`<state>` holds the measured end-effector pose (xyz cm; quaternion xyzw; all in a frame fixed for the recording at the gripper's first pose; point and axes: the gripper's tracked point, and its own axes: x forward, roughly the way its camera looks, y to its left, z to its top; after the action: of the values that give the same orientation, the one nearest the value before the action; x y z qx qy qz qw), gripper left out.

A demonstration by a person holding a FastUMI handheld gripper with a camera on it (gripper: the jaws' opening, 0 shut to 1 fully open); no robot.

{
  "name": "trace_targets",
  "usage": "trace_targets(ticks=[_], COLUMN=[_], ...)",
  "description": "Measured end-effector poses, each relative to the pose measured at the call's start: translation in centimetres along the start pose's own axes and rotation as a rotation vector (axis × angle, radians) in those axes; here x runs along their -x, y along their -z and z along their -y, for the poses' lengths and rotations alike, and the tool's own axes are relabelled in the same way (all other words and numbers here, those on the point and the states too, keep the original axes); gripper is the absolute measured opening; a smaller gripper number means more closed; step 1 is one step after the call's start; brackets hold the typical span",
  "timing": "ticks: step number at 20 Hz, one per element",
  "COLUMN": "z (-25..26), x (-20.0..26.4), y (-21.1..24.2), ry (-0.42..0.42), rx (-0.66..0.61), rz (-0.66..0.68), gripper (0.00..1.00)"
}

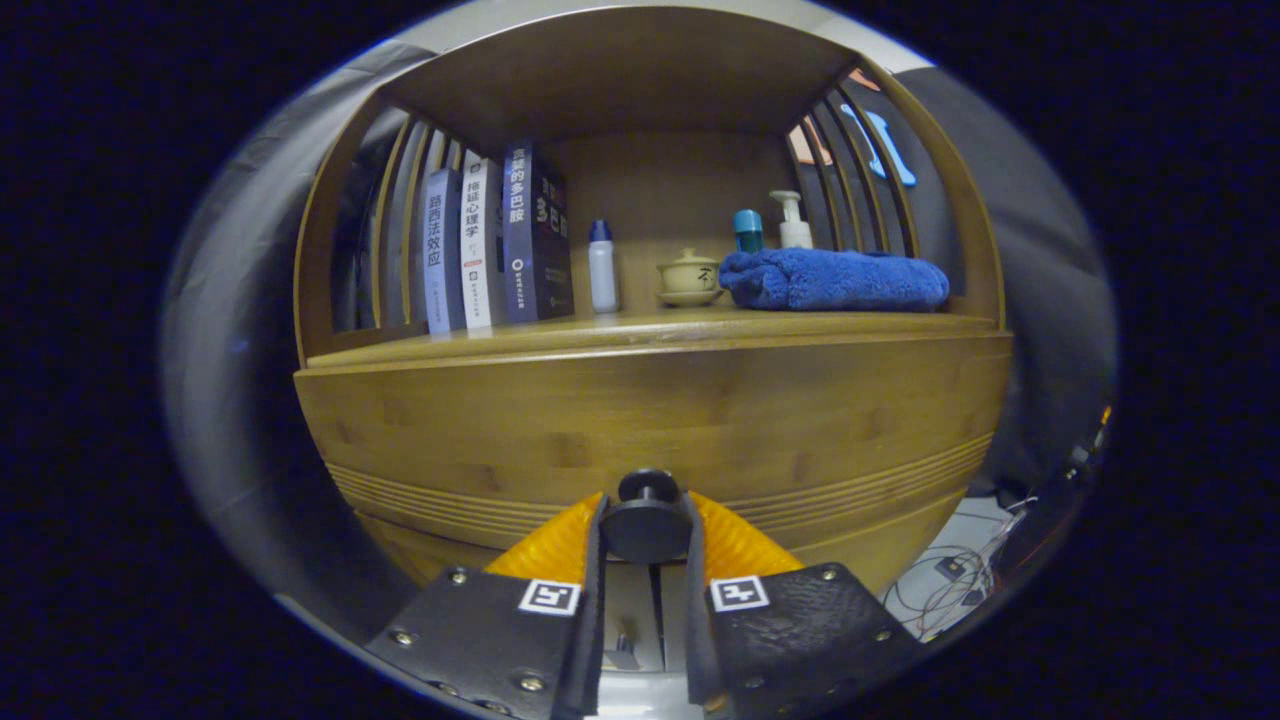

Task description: Pull open the drawer, take out the items inside it, and place them on the countertop above the cabinet.

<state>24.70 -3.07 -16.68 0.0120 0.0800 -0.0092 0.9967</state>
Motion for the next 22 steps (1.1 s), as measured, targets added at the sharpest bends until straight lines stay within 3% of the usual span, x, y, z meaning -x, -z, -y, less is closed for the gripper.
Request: trace_targets(ticks=[12,22], z=[0.0,-0.1], x=[9.4,14.5], y=[1.6,2.9], ry=[0.06,0.015], rx=[0.032,0.047], rz=[0.027,0.004], gripper=[0.33,0.33])
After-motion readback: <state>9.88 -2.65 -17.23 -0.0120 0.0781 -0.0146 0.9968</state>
